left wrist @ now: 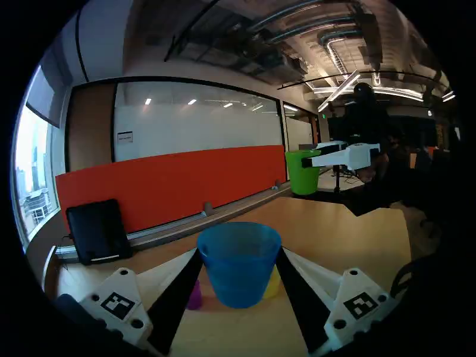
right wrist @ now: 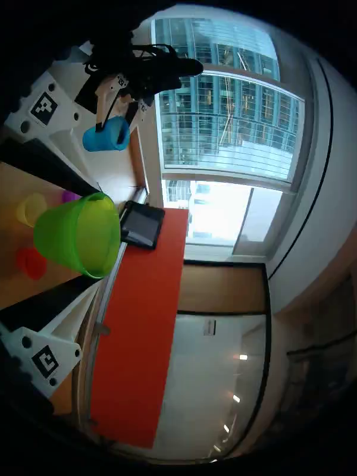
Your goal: Pour water
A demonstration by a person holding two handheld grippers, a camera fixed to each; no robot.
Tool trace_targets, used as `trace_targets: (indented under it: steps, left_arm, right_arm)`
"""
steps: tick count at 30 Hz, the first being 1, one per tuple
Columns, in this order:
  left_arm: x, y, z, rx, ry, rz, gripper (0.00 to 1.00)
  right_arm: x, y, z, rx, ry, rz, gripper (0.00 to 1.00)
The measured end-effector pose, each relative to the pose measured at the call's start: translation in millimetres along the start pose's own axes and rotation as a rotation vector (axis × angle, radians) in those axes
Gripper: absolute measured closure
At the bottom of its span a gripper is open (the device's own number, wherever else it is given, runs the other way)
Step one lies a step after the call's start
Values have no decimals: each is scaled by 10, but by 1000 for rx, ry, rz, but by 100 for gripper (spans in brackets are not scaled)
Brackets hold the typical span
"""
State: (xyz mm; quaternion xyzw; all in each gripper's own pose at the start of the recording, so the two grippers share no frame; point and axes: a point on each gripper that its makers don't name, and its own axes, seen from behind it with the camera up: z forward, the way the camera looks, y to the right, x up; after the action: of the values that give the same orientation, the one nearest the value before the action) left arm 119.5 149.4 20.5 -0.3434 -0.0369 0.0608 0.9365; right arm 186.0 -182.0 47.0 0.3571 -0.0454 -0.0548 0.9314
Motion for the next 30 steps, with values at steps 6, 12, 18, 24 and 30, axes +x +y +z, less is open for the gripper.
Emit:
trace_targets:
  steps: [6, 12, 18, 24, 30]
  left_arm:
    - [-100, -33, 14, 4, -31, 7, 15]
    - [-267, -65, 23, 3, -79, 12, 15]
    - [-431, -77, 40, -2, -126, 19, 15]
    - [-615, -64, 73, -13, -178, 29, 15]
    - [-783, -42, 128, -23, -223, 31, 14]
  right_arm:
    - [-166, 22, -9, 7, -32, 6, 6]
    - [-376, 33, -28, 16, -70, 12, 6]
    - [-616, -10, -52, 35, -114, 16, 6]
    - [-865, -60, -79, 52, -162, 11, 6]
    - [-1090, -117, -86, 73, -210, 8, 6]
